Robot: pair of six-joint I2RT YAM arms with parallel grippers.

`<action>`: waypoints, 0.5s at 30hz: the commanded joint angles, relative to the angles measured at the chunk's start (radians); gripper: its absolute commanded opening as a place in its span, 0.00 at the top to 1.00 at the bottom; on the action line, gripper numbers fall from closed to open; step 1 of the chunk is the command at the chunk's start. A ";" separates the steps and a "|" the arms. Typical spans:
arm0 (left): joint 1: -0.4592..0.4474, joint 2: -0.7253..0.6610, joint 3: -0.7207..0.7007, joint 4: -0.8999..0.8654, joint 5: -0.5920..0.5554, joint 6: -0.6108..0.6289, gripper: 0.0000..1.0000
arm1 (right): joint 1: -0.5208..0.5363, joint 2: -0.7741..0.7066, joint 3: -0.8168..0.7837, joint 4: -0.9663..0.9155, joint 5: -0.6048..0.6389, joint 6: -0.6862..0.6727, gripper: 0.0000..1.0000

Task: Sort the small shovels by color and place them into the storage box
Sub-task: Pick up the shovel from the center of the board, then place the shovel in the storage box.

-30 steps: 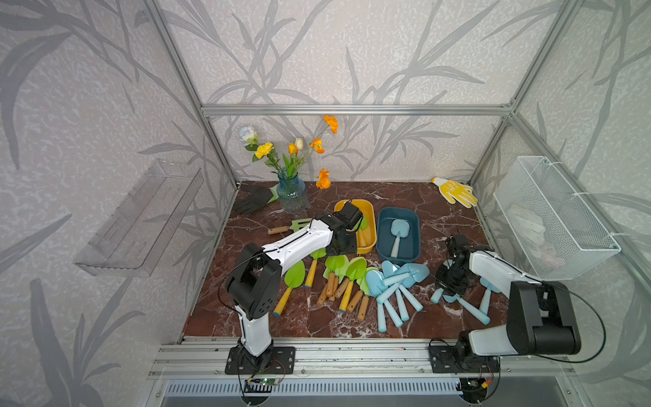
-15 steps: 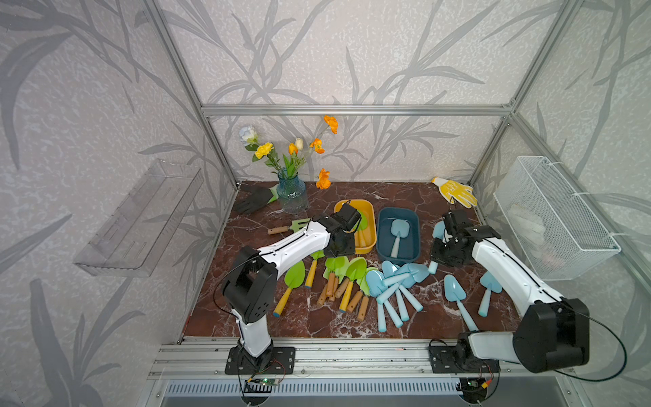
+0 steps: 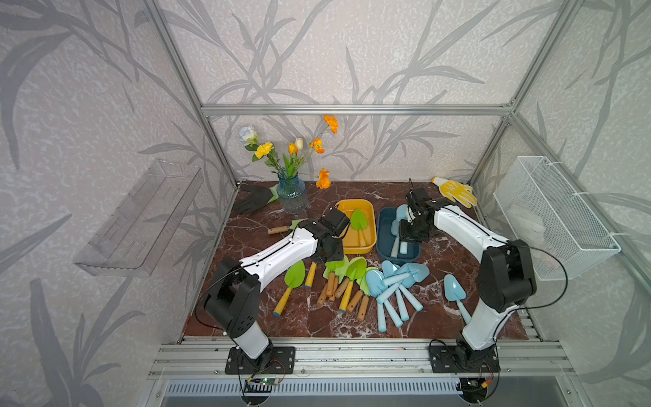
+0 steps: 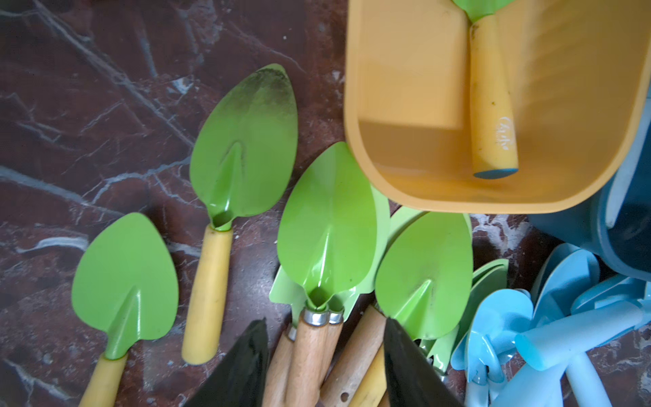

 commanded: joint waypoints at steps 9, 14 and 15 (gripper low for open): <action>0.031 -0.109 -0.142 -0.066 -0.067 -0.040 0.44 | 0.004 0.151 0.052 0.020 0.004 -0.049 0.95; 0.048 -0.128 -0.174 -0.054 -0.055 -0.059 0.43 | 0.000 0.194 0.049 0.023 0.021 -0.046 0.95; 0.050 -0.131 -0.176 -0.053 -0.053 -0.061 0.43 | -0.001 0.198 0.048 0.025 0.024 -0.046 0.94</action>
